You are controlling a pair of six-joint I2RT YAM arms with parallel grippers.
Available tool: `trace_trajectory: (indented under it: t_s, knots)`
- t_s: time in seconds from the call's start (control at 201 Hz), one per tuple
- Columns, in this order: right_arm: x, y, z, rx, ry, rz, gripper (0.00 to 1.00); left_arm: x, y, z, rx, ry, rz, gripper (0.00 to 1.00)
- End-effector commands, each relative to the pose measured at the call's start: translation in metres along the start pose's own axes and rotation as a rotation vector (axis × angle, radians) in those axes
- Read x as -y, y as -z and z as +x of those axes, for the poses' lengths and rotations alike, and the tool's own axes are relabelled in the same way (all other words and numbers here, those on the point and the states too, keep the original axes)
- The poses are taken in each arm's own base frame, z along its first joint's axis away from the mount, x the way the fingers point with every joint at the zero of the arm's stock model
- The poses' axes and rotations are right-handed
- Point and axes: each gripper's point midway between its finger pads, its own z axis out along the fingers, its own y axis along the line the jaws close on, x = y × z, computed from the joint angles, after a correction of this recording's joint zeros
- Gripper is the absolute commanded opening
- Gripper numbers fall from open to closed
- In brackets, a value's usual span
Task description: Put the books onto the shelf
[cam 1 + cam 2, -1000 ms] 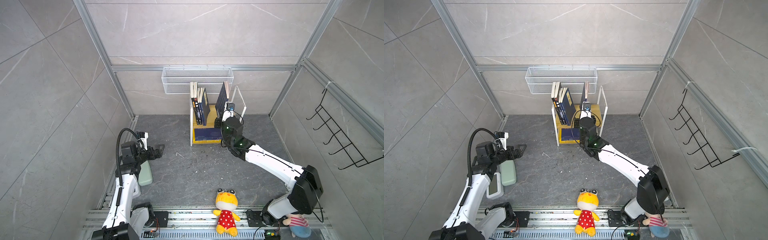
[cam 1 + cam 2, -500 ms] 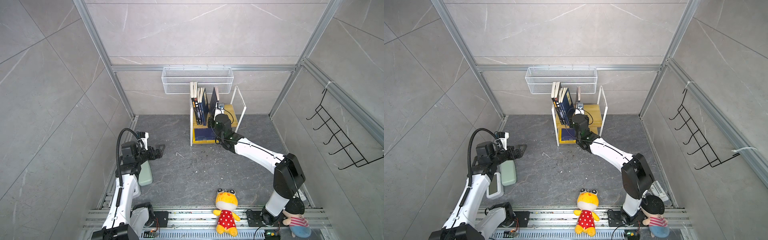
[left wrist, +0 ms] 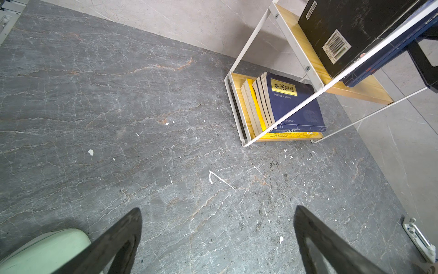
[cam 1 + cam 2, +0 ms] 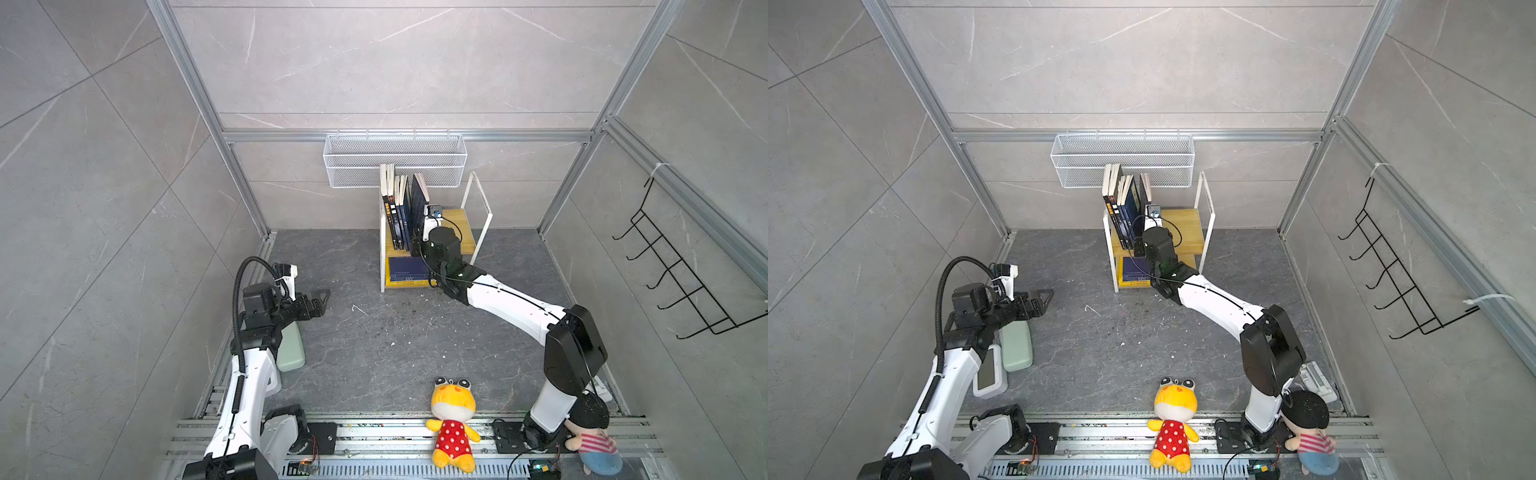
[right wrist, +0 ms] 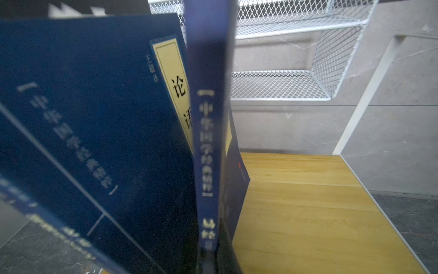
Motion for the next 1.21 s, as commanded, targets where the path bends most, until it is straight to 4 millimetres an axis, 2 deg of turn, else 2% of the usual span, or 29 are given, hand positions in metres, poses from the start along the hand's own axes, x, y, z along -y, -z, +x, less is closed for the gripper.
trace_trajectory:
  t_s: [0.0, 0.304, 0.433, 0.538, 0.807, 1.066, 1.205]
  knots:
    - [-0.004, 0.004, 0.016, -0.064, 0.031, -0.031, 0.0, 0.003, 0.001, -0.004, 0.01, -0.029, 0.016, 1.0]
    - [-0.005, 0.012, 0.014, -0.082, 0.089, -0.053, 0.0, 0.001, 0.001, -0.006, 0.019, -0.032, 0.012, 1.0]
    - [0.0, 0.01, 0.02, -0.096, 0.106, -0.029, 0.0, 0.001, 0.002, -0.005, 0.011, -0.027, 0.008, 1.0]
    - [-0.005, 0.011, 0.021, -0.101, 0.107, -0.052, 0.0, -0.002, 0.002, -0.007, 0.013, -0.023, -0.005, 1.0]
    - [-0.012, 0.012, 0.021, -0.107, 0.135, -0.098, 0.21, -0.003, 0.002, -0.006, 0.018, -0.016, -0.001, 1.0]
    - [-0.018, 0.018, 0.025, -0.117, 0.204, -0.148, 0.29, -0.003, 0.002, -0.006, 0.021, -0.016, -0.003, 1.0]
    - [-0.013, 0.021, 0.027, -0.127, 0.226, -0.133, 0.3, -0.004, 0.002, -0.004, 0.01, -0.008, -0.006, 1.0]
